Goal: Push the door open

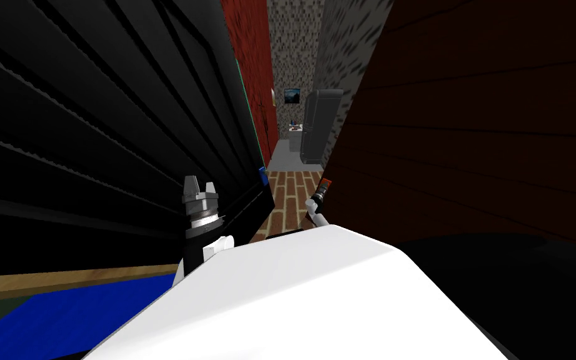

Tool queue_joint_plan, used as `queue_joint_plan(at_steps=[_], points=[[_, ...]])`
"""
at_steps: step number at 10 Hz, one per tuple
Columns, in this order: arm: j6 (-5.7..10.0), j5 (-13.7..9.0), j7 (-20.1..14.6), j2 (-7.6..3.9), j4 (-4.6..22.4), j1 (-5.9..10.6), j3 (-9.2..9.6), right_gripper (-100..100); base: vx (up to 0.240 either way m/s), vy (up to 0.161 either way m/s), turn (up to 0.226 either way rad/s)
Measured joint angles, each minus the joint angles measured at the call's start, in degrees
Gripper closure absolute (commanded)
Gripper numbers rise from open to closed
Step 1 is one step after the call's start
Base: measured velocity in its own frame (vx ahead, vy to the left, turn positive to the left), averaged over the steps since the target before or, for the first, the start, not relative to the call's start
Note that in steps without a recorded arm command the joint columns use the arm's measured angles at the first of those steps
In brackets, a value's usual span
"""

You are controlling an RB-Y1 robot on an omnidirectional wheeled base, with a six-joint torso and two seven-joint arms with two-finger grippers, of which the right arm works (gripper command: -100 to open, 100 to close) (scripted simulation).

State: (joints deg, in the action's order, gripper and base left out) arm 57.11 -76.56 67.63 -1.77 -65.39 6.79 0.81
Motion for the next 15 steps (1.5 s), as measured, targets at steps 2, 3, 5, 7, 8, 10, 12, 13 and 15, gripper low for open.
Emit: queue_joint_plan(at_steps=[2, 3, 5, 7, 8, 10, 12, 13, 15], points=[[-0.22, 0.3, -0.6, 0.78, 0.6, 0.24, -0.23, 100, 0.033, -0.028, 0.000], [-0.16, 0.3, -0.5, 0.70, 0.5, 0.27, -0.21, 100, -0.034, 0.030, 0.000], [-0.30, 0.1, -0.5, 0.69, 0.6, 0.20, -0.25, 100, -0.017, 0.017, 0.001], [-0.35, 0.1, -0.5, 0.81, 0.7, 0.09, -0.19, 100, -0.003, 0.002, 0.001], [-0.35, 0.1, -0.5, 0.82, 0.7, 0.08, -0.18, 100, 0.092, -0.065, 0.031], [0.94, -0.9, 0.3, 0.64, 0.5, -0.48, -0.30, 100, 0.142, -0.085, -0.003], [2.47, -1.8, 0.8, 0.15, 0.8, 0.14, -1.00, 100, 0.159, -0.120, -0.006], [3.20, -2.1, 1.4, 0.12, 0.1, -0.04, -1.23, 100, 0.139, -0.132, 0.002], [5.32, -3.1, 1.9, 0.37, 0.5, 0.61, -1.87, 100, 0.179, -0.123, -0.007]])
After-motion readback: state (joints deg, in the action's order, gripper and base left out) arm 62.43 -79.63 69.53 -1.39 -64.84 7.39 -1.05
